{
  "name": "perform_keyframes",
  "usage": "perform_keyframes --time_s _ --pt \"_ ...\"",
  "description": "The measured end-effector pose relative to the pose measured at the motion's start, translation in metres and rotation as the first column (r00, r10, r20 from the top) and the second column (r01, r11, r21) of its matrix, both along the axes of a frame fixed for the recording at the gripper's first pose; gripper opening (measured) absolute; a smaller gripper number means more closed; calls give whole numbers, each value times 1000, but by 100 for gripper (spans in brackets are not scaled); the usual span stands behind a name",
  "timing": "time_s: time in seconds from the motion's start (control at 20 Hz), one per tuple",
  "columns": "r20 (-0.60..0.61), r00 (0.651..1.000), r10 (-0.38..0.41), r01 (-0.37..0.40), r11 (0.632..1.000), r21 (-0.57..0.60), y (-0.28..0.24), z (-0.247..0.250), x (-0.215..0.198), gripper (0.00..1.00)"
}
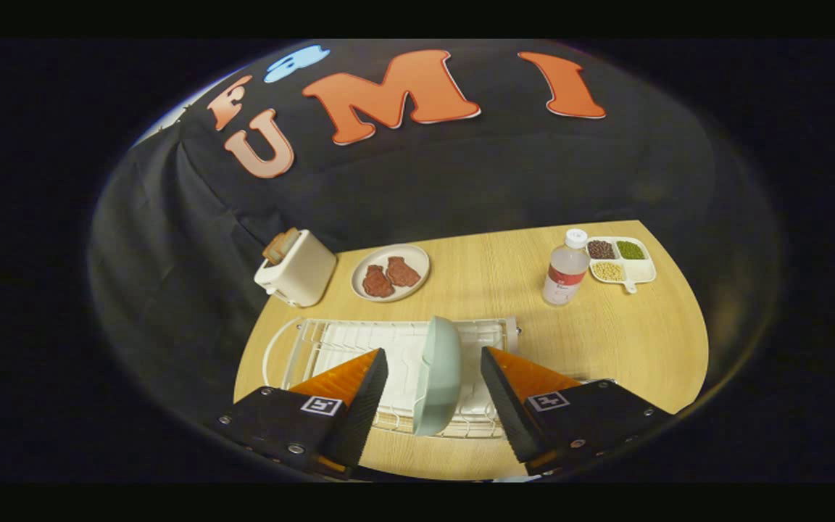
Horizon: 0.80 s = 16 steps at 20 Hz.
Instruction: Take the plate from the dish rack, then take the spoon from the basket and place it into the plate.
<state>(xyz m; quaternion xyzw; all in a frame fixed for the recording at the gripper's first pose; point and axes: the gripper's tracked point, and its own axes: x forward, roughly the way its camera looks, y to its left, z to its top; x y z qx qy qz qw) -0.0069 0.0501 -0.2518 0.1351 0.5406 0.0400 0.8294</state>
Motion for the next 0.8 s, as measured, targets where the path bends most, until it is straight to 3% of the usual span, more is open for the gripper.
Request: perform_keyframes --time_s 0.35,0.6,0.8 --pt "-191 981 31 -42 998 -55 12 -39 -15 58" --pt "-252 967 42 -76 989 -128 16 -52 -18 39" --pt "-290 957 27 -95 970 -224 11 -53 -20 32"
